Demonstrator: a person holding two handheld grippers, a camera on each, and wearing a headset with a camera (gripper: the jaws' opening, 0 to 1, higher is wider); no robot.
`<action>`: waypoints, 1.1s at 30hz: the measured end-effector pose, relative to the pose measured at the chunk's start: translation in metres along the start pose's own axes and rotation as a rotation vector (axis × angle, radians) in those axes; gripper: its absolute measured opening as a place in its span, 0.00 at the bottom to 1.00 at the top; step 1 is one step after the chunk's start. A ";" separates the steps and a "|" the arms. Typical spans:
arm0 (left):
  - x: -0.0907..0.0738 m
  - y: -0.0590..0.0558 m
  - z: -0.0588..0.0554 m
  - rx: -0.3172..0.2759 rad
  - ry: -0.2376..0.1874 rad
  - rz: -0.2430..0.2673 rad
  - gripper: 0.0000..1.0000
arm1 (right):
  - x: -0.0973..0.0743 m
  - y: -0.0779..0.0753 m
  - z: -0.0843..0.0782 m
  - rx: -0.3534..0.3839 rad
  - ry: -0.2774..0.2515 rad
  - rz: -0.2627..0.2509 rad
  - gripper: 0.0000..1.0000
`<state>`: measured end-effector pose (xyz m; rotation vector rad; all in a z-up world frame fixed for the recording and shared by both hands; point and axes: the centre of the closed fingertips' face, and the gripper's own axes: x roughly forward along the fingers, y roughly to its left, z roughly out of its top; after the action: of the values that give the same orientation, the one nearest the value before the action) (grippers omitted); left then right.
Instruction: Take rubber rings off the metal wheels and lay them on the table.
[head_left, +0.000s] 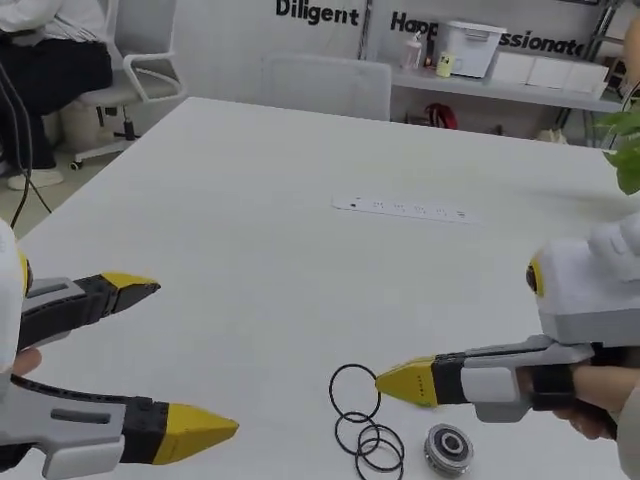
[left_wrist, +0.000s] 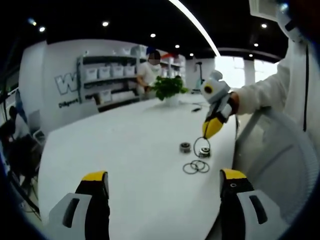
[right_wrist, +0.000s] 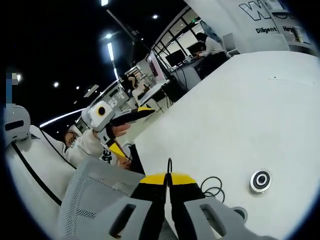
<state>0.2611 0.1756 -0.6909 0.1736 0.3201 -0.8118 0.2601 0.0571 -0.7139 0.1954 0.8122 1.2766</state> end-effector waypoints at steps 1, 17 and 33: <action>0.002 0.001 -0.001 -0.001 0.002 -0.001 0.93 | 0.002 -0.002 -0.002 0.002 0.009 0.002 0.00; 0.010 0.000 -0.008 -0.024 0.031 -0.013 0.92 | 0.028 -0.039 -0.048 0.029 0.133 -0.041 0.00; 0.008 -0.005 -0.007 -0.027 0.039 0.002 0.92 | 0.032 -0.061 -0.072 -0.020 0.189 -0.124 0.01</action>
<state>0.2610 0.1690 -0.7004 0.1645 0.3679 -0.8025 0.2637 0.0447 -0.8129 0.0075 0.9575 1.1970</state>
